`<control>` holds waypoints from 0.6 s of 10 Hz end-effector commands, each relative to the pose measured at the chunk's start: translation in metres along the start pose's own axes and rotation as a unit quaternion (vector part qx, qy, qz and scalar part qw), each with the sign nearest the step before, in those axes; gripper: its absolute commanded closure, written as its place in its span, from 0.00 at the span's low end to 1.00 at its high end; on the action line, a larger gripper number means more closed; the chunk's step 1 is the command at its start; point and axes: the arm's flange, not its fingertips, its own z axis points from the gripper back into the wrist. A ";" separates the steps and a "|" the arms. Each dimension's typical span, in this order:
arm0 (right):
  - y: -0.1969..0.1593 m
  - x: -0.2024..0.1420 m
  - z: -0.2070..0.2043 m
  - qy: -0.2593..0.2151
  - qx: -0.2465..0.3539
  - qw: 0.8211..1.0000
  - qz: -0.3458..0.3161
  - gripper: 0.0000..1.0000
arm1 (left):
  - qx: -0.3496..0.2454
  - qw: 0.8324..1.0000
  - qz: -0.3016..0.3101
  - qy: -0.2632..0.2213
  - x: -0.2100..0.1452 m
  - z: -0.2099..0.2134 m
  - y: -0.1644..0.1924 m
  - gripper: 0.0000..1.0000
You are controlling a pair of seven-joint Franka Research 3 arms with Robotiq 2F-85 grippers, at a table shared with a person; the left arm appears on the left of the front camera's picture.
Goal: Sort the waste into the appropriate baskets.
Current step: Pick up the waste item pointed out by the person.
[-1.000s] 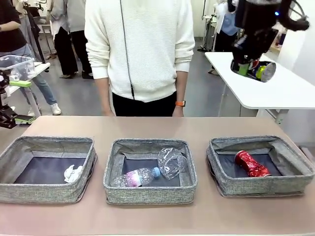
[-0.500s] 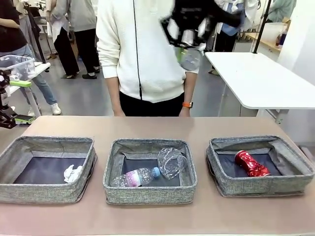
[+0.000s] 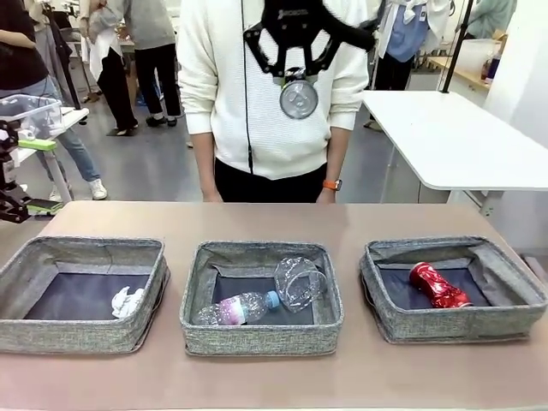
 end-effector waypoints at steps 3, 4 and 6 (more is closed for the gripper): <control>0.013 -0.011 0.035 -0.073 0.065 0.995 -0.001 0.70 | -0.003 1.000 -0.007 0.002 -0.002 0.000 -0.002 0.00; 0.017 -0.010 0.052 -0.075 0.096 0.993 -0.005 0.70 | -0.003 1.000 -0.007 0.002 -0.002 0.000 -0.002 0.00; 0.024 -0.015 0.069 -0.086 0.110 0.990 -0.013 0.70 | -0.003 1.000 -0.007 0.002 -0.002 0.000 -0.002 0.00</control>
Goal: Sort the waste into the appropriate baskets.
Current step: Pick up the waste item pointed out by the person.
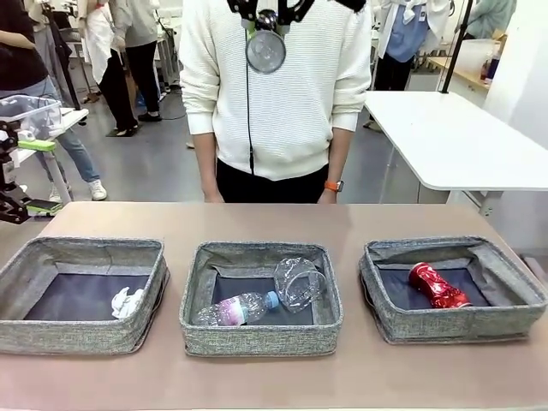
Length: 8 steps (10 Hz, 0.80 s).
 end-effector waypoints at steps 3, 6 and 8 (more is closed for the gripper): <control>0.008 0.004 -0.002 0.009 0.012 0.999 -0.029 0.70 | -0.003 1.000 -0.007 0.002 -0.002 0.000 -0.002 0.00; 0.003 0.001 -0.001 0.001 0.006 1.000 -0.006 0.70 | -0.003 1.000 -0.007 0.002 -0.002 0.000 -0.002 0.00; 0.003 0.001 -0.001 0.001 0.006 1.000 -0.006 0.70 | -0.003 1.000 -0.007 0.002 -0.002 0.000 -0.002 0.00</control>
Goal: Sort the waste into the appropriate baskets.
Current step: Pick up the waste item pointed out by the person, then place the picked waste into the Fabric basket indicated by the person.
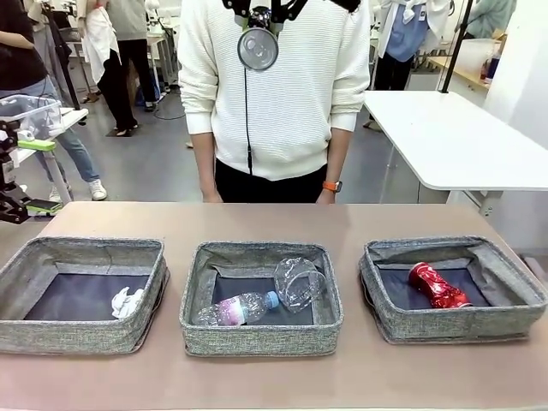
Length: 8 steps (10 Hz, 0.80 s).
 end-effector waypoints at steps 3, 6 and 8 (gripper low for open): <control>0.000 -0.001 0.003 -0.003 0.001 1.000 0.002 0.70 | -0.003 1.000 -0.007 0.002 -0.002 0.000 -0.002 0.00; 0.000 -0.001 0.003 -0.003 0.001 1.000 0.002 0.70 | -0.003 1.000 -0.007 0.002 -0.002 0.000 -0.002 0.00; 0.000 -0.001 0.003 -0.003 0.001 1.000 0.002 0.70 | -0.003 1.000 -0.007 0.002 -0.002 0.000 -0.002 0.00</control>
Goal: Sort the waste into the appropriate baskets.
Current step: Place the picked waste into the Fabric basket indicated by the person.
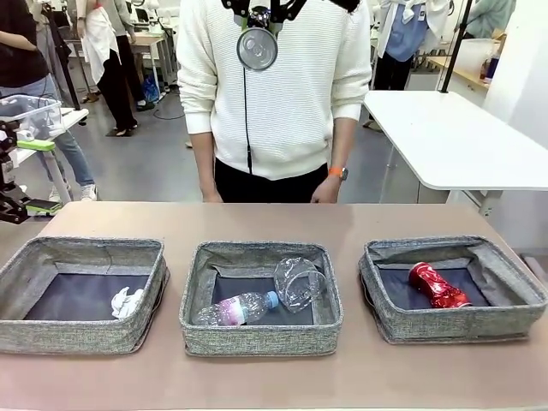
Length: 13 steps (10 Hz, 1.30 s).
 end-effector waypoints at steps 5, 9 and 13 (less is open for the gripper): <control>0.000 -0.001 0.003 -0.003 0.001 1.000 0.002 0.70 | -0.003 1.000 -0.007 0.002 -0.002 0.000 -0.002 0.00; 0.000 -0.001 0.003 -0.003 0.001 1.000 0.002 0.70 | -0.003 1.000 -0.007 0.002 -0.002 0.000 -0.002 0.00; 0.000 0.000 0.000 0.000 0.000 1.000 0.000 0.70 | -0.003 1.000 -0.007 0.002 -0.002 0.000 -0.002 0.00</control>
